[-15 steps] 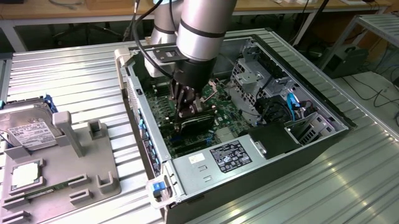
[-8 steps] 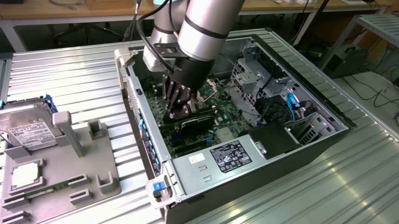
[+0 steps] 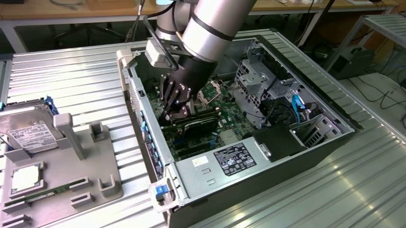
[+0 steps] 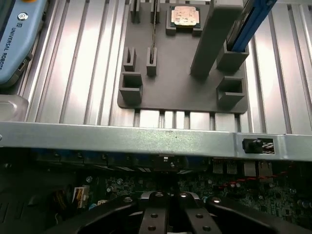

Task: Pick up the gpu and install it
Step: 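Press down on the gpu until it lock into place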

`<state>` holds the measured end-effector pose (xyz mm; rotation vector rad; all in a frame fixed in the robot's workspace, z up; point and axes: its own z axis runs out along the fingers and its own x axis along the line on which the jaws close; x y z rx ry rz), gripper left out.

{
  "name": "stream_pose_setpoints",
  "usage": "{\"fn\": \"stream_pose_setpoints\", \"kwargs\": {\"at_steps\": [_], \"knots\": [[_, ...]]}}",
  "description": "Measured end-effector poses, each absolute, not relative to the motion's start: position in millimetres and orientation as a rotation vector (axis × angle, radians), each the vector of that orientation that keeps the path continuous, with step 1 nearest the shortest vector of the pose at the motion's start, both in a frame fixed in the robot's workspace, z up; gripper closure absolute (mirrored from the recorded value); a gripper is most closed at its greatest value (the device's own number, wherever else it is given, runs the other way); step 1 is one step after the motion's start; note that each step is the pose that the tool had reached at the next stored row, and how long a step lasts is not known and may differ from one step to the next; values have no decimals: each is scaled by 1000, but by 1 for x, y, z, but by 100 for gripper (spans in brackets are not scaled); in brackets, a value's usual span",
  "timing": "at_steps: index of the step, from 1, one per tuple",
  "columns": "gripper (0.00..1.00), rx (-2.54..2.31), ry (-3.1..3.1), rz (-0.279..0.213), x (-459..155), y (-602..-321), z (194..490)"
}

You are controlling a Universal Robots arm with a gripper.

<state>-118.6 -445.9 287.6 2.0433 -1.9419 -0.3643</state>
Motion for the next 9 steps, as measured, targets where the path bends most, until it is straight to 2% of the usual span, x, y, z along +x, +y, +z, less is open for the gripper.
{"fn": "stream_pose_setpoints", "kwargs": {"at_steps": [9], "knots": [[89,2043,-1942,-365,-125,-446,285]]}}
